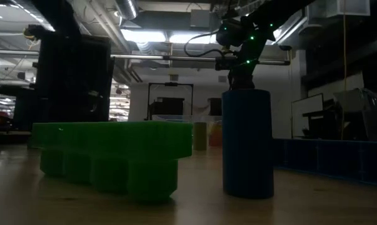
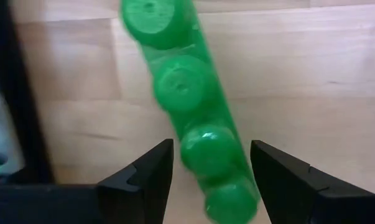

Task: Sort blocks by size
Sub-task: Put the green 4 stud game piece into the bottom transparent bin

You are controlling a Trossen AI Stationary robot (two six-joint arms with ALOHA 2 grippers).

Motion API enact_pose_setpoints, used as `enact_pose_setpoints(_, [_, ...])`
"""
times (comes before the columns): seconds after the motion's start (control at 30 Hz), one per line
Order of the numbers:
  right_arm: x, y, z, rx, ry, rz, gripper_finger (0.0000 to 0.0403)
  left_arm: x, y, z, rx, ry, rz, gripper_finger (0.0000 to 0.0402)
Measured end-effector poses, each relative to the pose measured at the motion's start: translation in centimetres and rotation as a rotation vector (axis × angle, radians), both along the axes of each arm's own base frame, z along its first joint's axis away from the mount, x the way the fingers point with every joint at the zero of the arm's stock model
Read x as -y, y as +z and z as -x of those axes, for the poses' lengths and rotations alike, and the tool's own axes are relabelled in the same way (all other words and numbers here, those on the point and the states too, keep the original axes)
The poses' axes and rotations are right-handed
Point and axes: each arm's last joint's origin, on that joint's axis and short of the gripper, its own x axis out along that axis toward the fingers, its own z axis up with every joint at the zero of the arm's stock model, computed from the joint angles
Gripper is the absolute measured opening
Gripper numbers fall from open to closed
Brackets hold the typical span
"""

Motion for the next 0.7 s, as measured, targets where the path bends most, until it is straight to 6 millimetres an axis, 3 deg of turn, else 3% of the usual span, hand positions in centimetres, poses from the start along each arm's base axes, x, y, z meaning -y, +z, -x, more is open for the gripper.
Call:
enact_pose_setpoints(0.17, [-0.3, -0.3, 0.5, -0.058, 0.000, -0.030, 0.0134, 0.1, -1.4, 0.4, 0.031, -0.016, -0.008, 0.0198])
enact_pose_setpoints(0.37, [-1.0, 0.0, 2.1, -0.171, -0.023, -0.072, 0.0134, 0.1, -1.7, 0.4, 0.037, -0.125, -0.009, 0.0185])
enact_pose_setpoints(0.57, [-1.9, 1.6, 3.7, -0.173, -0.065, -0.100, 0.0134, 0.1, -1.7, 0.2, 0.042, -0.227, -0.016, 0.0123])
enact_pose_setpoints(0.7, [-2.5, 3.2, 4.8, -0.133, -0.097, -0.102, 0.0133, 0.1, -1.6, 0.2, 0.051, -0.277, -0.002, 0.0122])
